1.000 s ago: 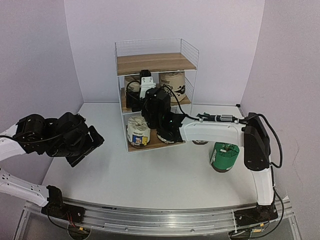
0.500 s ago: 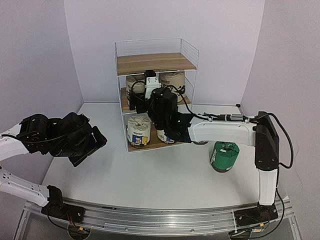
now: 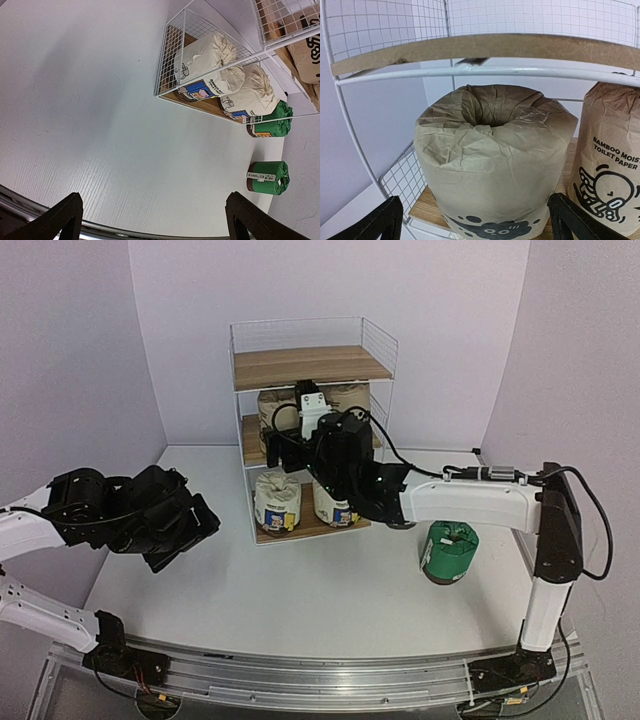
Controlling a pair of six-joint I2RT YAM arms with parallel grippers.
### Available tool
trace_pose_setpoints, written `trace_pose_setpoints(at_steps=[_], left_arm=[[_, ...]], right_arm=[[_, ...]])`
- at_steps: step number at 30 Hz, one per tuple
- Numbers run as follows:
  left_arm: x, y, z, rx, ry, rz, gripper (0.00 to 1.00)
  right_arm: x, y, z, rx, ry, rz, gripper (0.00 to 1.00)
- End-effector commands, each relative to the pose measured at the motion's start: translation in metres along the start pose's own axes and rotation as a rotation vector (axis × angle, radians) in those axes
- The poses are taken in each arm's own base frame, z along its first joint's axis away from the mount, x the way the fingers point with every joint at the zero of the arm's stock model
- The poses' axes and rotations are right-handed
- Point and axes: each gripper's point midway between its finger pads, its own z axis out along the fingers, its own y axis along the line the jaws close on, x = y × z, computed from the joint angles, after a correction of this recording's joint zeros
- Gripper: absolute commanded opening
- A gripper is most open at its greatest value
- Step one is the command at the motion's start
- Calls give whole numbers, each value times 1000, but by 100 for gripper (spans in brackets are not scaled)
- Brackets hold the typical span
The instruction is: Place and organize the paper towels onto the shelf
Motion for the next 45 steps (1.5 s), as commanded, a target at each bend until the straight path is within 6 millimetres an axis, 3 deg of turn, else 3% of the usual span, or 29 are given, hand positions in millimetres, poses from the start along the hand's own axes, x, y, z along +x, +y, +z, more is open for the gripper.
trace_pose_setpoints(at_steps=[1, 8, 19, 32, 36, 41, 45], left_arm=[[-4, -14, -6, 43, -4, -7, 100], [-3, -16, -5, 50, -1, 1, 100], [-2, -13, -5, 56, 3, 0, 100], [-1, -8, -6, 59, 10, 5, 100], [0, -5, -7, 66, 16, 6, 100], [0, -2, -8, 73, 19, 4, 100], [0, -2, -9, 81, 23, 7, 100]], right_arm=[[-28, 2, -14, -47, -6, 28, 98], [-27, -5, -26, -45, 36, 24, 98], [-17, 7, -43, -158, 142, 36, 98], [-14, 0, -61, -212, 212, 105, 98], [-22, -20, -62, -241, 225, 161, 98], [-23, -10, -63, -418, 280, 250, 97], [-20, -7, -53, -432, 288, 249, 96]])
